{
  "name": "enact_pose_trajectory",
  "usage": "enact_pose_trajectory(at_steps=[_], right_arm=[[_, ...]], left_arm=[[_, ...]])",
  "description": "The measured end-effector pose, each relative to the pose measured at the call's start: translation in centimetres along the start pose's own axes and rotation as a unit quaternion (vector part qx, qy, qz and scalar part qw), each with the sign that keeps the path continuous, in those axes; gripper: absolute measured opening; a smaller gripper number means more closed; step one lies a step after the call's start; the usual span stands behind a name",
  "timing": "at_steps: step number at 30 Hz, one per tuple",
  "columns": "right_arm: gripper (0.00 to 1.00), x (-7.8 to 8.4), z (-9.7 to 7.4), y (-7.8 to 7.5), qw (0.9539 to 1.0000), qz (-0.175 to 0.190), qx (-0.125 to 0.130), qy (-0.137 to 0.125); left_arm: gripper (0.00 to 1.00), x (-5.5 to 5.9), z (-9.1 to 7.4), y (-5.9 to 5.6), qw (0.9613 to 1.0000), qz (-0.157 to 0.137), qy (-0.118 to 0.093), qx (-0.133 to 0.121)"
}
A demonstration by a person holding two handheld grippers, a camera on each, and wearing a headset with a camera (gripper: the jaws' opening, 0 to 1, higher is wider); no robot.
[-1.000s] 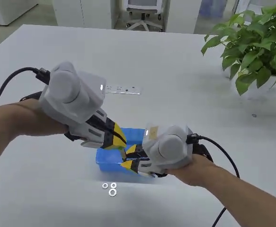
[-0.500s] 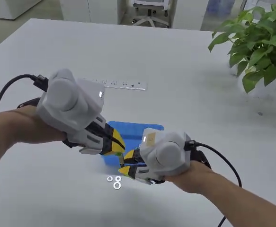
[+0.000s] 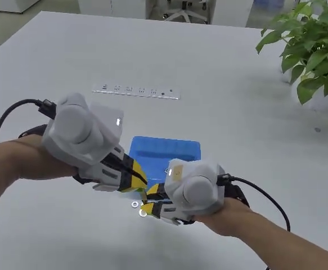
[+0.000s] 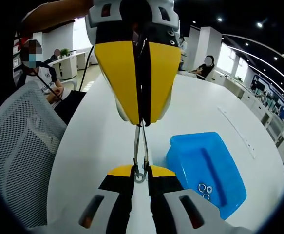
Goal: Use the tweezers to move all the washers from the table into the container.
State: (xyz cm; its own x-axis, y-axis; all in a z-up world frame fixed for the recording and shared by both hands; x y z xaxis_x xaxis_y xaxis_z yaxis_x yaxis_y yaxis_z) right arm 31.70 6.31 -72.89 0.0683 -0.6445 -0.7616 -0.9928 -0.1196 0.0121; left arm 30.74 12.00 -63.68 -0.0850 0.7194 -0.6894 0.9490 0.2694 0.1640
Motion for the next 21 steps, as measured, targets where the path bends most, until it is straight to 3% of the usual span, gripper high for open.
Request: enact_pose_trajectory(at_steps=[21], right_arm=[[0.13, 1.5, 1.8, 0.4, 0.9996, 0.013, -0.022, 0.01]], left_arm=[[0.05, 1.6, 1.2, -0.6, 0.9998, -0.02, 0.006, 0.006]])
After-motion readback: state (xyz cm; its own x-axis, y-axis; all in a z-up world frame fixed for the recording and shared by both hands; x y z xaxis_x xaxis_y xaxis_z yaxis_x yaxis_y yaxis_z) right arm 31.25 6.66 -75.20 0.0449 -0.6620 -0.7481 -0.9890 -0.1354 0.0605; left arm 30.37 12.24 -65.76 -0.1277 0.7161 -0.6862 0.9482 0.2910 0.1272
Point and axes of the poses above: the centre of the closed fingertips' face, and the gripper's own axes: z roughly forward along the fingers, y roughly to its left, x roughly out of its underside, the point moved 6 cm from there along -z, roughly backward along the fingers, and after that the axes turned 10 degrees about -x, right-handed, at the moved point
